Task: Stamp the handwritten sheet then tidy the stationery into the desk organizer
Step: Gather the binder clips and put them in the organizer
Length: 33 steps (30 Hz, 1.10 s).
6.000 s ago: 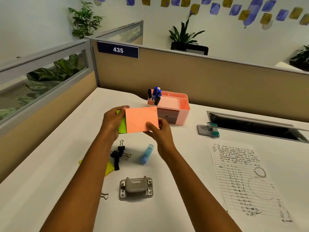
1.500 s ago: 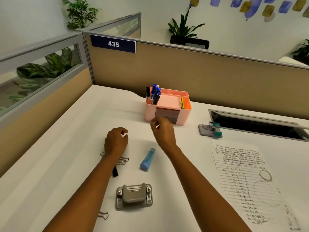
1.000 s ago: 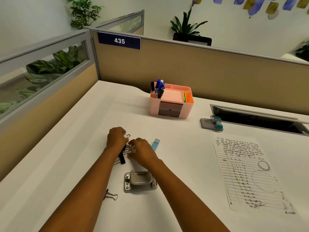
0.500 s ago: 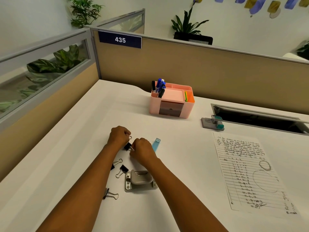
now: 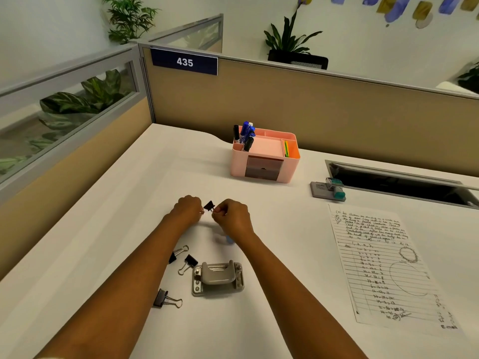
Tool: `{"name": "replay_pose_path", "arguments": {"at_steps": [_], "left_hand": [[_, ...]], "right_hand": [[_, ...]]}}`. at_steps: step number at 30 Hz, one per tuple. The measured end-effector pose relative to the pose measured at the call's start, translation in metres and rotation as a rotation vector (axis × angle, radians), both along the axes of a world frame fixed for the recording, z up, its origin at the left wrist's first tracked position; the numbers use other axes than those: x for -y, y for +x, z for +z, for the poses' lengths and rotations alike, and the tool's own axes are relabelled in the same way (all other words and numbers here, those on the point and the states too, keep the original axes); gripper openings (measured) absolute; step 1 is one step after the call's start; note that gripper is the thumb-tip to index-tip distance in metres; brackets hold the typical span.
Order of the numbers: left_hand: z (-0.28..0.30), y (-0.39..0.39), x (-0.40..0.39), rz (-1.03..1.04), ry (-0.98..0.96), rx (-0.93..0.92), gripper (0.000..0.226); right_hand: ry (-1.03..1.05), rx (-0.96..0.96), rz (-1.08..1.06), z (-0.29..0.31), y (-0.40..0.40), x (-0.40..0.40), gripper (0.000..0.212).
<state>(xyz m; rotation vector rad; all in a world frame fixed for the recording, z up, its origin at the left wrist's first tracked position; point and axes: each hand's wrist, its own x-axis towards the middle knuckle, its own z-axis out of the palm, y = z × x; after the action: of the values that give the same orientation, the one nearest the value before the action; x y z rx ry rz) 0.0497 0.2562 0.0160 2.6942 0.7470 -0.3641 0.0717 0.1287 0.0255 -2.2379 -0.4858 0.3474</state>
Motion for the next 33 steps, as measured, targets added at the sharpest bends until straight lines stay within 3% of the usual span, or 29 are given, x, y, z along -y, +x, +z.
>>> {"name": "replay_pose_path", "arguments": {"at_steps": [2, 4, 6, 8, 11, 14, 18, 20, 23, 28, 30, 33], "left_hand": [[0.0, 0.0, -0.001, 0.001, -0.029, 0.056, 0.026], [0.007, -0.001, 0.0, 0.09, -0.135, 0.244, 0.023], [0.021, -0.001, 0.005, 0.286, -0.384, 0.511, 0.022], [0.036, -0.003, 0.012, 0.528, -0.814, 0.667, 0.025], [0.049, -0.01, 0.025, 0.755, -1.404, 0.666, 0.021], [0.049, -0.017, 0.026, 0.899, -1.626, 0.608, 0.027], [0.04, -0.026, 0.02, 1.046, -1.778, 0.602, 0.034], [0.036, -0.031, 0.013, 1.065, -1.753, 0.61, 0.036], [0.033, -0.039, -0.001, 1.012, -1.528, 0.601, 0.04], [0.034, -0.053, -0.009, 0.65, -0.787, 0.441, 0.052], [0.034, -0.059, -0.01, 0.421, -0.445, 0.277, 0.048], [0.028, -0.069, -0.012, 0.242, -0.212, 0.073, 0.027]], "right_hand": [[0.093, -0.032, -0.045, 0.002, 0.0, 0.0, 0.013], [0.205, -0.076, -0.086, 0.006, -0.001, 0.001, 0.013], [0.317, -0.121, -0.124, 0.012, -0.002, 0.002, 0.016], [0.393, -0.144, -0.149, 0.018, -0.003, 0.001, 0.019], [0.374, -0.092, -0.166, 0.023, -0.008, -0.003, 0.019], [0.292, 0.029, -0.117, 0.024, -0.012, -0.003, 0.015], [0.253, 0.113, 0.01, 0.032, -0.019, -0.002, 0.017], [0.242, 0.127, 0.009, 0.033, -0.021, -0.002, 0.017], [0.099, 0.082, 0.119, 0.025, -0.03, 0.0, 0.019], [-0.291, 0.155, 0.599, 0.004, -0.054, 0.001, 0.04], [-0.361, 0.163, 0.661, -0.001, -0.061, 0.0, 0.048], [-0.412, 0.192, 0.661, -0.004, -0.065, -0.005, 0.047]]}}
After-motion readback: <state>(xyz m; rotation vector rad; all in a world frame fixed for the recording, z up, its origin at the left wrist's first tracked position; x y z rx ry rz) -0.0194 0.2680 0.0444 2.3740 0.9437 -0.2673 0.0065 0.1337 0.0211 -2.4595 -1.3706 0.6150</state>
